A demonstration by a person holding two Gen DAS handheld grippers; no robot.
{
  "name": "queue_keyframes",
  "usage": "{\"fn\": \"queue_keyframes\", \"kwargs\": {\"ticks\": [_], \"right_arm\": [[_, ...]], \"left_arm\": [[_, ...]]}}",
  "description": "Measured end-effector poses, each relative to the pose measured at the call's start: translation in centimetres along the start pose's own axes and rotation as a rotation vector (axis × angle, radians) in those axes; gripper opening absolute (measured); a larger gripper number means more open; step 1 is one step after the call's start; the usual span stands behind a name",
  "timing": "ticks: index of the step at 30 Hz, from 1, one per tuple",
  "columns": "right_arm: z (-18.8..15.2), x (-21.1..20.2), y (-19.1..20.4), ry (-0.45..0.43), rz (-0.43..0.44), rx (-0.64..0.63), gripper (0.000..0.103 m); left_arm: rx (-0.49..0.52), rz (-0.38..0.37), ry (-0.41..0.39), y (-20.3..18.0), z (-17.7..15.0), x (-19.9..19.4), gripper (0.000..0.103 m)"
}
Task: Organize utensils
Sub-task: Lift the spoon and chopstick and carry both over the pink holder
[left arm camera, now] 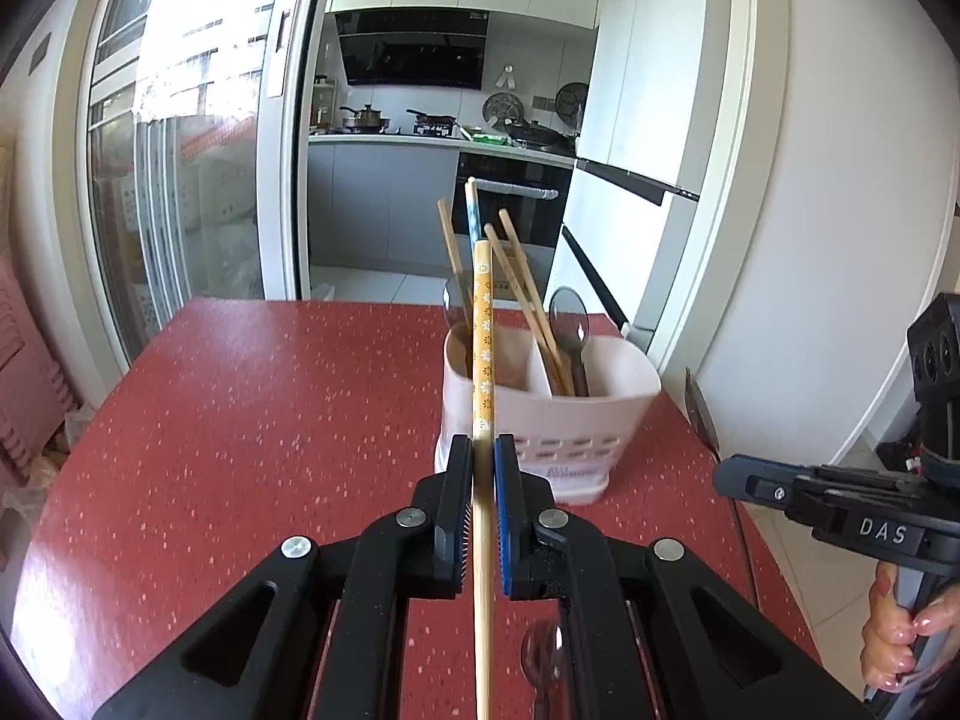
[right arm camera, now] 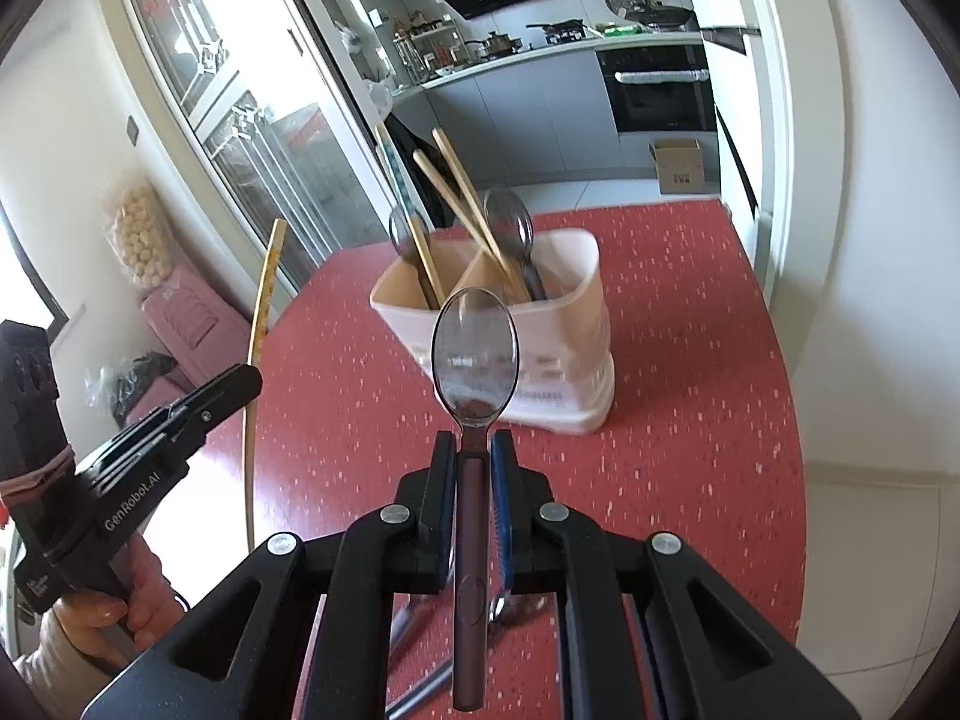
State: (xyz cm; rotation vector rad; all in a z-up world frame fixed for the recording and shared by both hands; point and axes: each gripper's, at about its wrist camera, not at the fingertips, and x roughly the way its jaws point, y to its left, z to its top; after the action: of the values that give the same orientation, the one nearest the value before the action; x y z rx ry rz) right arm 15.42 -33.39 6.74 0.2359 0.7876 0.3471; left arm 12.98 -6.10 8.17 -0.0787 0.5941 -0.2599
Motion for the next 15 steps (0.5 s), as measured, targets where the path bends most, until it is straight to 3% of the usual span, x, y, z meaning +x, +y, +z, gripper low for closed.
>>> {"fn": "queue_keyframes", "kwargs": {"ticks": [15], "right_arm": [[8.2, 1.8, -0.1, -0.128, 0.044, -0.009, 0.012]], "left_arm": [[-0.035, -0.004, -0.127, 0.3, 7.7, 3.9, 0.037]]}}
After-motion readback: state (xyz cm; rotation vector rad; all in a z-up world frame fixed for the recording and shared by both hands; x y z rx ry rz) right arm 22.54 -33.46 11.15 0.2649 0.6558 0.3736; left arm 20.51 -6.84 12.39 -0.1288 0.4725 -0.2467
